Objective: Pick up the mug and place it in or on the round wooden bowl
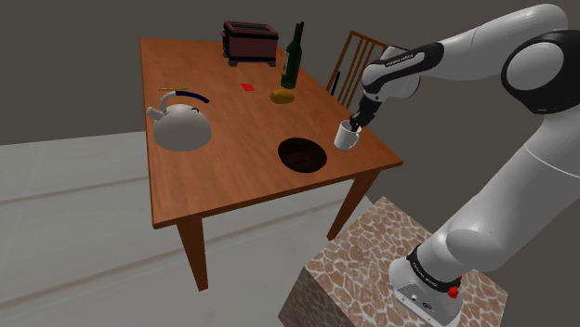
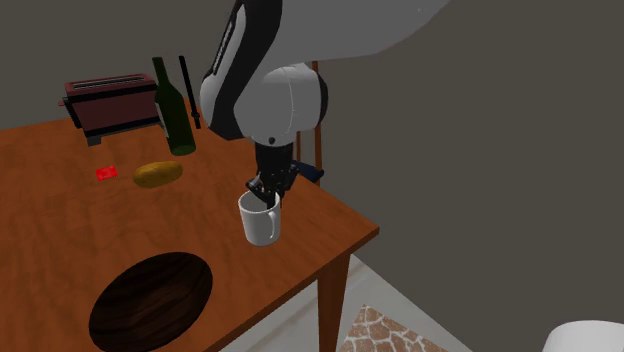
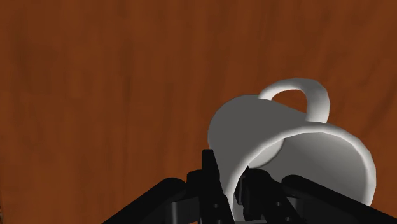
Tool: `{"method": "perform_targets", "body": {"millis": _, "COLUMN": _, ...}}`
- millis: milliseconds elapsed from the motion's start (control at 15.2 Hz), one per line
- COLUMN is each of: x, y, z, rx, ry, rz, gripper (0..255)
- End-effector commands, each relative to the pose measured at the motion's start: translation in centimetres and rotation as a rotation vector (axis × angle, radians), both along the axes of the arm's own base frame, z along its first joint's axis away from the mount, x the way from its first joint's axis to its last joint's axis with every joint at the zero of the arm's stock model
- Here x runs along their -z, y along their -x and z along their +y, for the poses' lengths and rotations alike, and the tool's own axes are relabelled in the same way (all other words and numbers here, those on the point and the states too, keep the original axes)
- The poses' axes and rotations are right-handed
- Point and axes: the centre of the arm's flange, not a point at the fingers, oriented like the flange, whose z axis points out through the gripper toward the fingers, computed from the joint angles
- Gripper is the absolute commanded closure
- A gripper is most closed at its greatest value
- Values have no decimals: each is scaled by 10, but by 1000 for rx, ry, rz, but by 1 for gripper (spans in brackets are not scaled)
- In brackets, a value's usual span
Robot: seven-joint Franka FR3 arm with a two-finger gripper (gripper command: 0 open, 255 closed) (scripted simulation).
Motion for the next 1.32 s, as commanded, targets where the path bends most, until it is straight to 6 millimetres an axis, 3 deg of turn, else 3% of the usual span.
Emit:
{"method": "perform_targets", "body": {"millis": 0, "x": -9, "y": 0, "z": -1, "rx": 0, "ry": 0, "rz": 0, "gripper": 255}}
{"method": "perform_targets", "body": {"millis": 1254, "x": -109, "y": 0, "z": -1, "rx": 0, "ry": 0, "rz": 0, "gripper": 255}}
